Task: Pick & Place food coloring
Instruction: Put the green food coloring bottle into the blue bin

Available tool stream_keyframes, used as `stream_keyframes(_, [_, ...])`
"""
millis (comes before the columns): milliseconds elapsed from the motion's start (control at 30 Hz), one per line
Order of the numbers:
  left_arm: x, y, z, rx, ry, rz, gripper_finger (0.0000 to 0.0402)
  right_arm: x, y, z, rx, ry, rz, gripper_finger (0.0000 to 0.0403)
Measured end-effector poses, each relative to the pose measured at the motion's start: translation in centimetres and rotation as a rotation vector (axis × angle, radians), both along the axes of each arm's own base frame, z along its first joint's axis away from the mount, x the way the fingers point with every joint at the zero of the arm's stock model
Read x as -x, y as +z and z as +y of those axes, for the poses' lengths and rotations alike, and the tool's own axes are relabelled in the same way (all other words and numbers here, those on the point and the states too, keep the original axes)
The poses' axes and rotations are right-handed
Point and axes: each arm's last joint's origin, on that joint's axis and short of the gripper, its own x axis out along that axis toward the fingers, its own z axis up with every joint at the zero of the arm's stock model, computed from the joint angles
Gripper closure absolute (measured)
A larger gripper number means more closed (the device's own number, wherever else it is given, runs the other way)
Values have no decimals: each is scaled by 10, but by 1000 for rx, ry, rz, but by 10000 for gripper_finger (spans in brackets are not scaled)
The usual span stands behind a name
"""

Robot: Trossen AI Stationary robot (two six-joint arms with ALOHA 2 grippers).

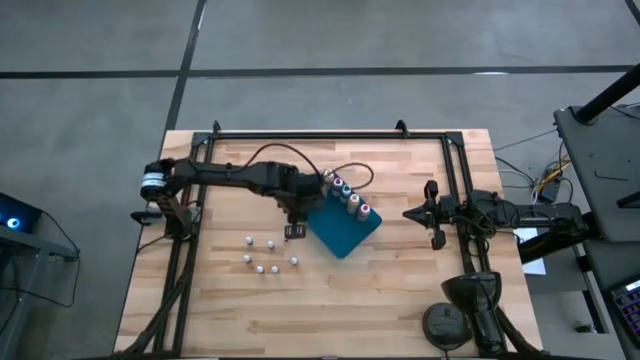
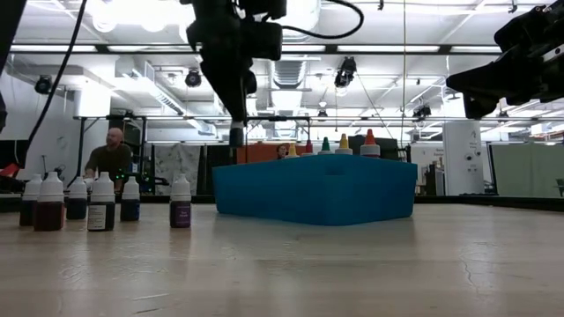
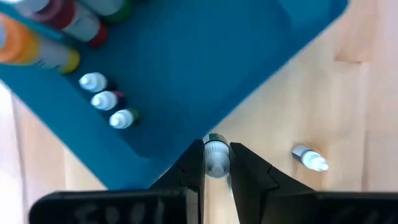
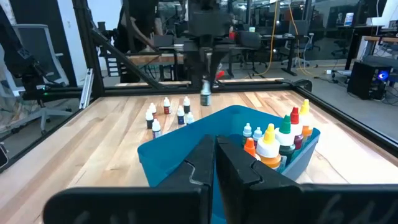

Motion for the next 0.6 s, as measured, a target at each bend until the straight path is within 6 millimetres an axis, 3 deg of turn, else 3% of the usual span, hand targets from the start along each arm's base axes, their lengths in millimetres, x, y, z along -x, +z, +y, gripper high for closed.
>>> stream_keyframes(267, [1, -9, 26, -9, 78, -18, 371, 0, 0, 0, 0, 0, 0, 394])
stream_keyframes(600, [-11, -33, 42, -2, 125, 23, 371, 0, 0, 0, 0, 0, 0, 394])
